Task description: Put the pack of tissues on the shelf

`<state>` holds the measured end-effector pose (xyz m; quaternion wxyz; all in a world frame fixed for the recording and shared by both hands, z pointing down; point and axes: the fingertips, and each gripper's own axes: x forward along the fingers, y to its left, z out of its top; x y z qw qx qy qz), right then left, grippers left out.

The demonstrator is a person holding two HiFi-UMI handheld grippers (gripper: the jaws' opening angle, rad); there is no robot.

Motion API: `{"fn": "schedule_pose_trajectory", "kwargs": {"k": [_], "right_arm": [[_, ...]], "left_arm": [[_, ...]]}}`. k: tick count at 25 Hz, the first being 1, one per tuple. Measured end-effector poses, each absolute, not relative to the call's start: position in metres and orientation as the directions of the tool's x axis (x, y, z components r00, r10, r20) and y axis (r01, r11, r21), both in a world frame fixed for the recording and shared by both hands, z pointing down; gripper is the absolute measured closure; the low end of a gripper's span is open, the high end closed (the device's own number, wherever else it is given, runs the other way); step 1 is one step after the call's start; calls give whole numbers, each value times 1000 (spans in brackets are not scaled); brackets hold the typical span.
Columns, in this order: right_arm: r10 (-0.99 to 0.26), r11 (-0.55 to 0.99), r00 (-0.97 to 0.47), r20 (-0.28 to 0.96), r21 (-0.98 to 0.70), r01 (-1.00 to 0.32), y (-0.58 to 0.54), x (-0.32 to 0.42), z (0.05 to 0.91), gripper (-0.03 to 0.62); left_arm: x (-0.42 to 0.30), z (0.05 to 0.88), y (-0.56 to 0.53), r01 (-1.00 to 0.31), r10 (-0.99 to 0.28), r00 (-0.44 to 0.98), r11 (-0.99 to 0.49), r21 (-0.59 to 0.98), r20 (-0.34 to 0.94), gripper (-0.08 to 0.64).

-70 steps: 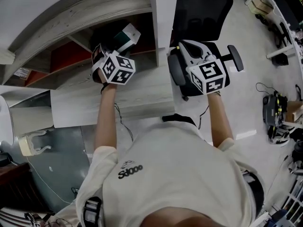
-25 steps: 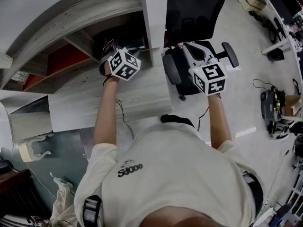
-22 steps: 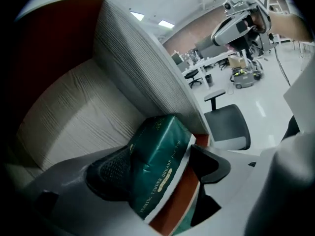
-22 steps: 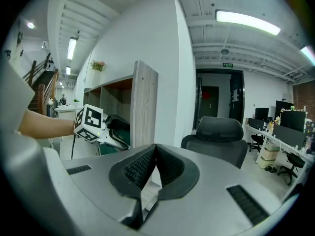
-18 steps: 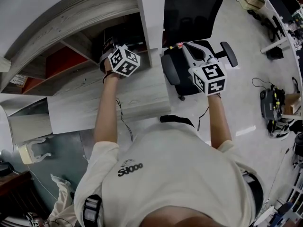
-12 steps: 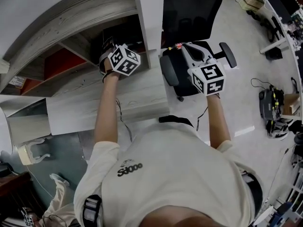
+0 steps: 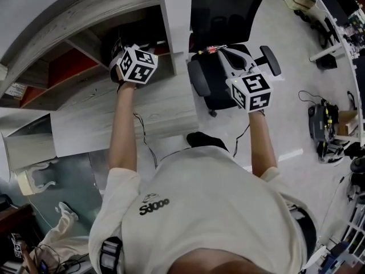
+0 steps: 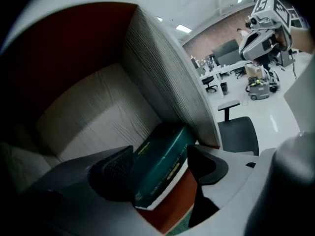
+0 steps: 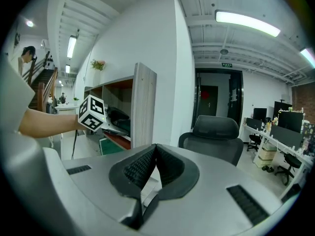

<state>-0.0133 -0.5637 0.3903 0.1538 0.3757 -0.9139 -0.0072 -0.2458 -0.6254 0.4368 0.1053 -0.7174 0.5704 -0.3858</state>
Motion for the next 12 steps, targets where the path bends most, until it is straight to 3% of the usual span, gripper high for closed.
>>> {"fn": "schedule_pose_trajectory", "kwargs": {"k": [12], "right_arm": [[-741,669,-638,210,144,-729,-460,-4,375,586]], "left_arm": [[-248,444,-461,-834,-898,115,-320,-449,425,456]]}}
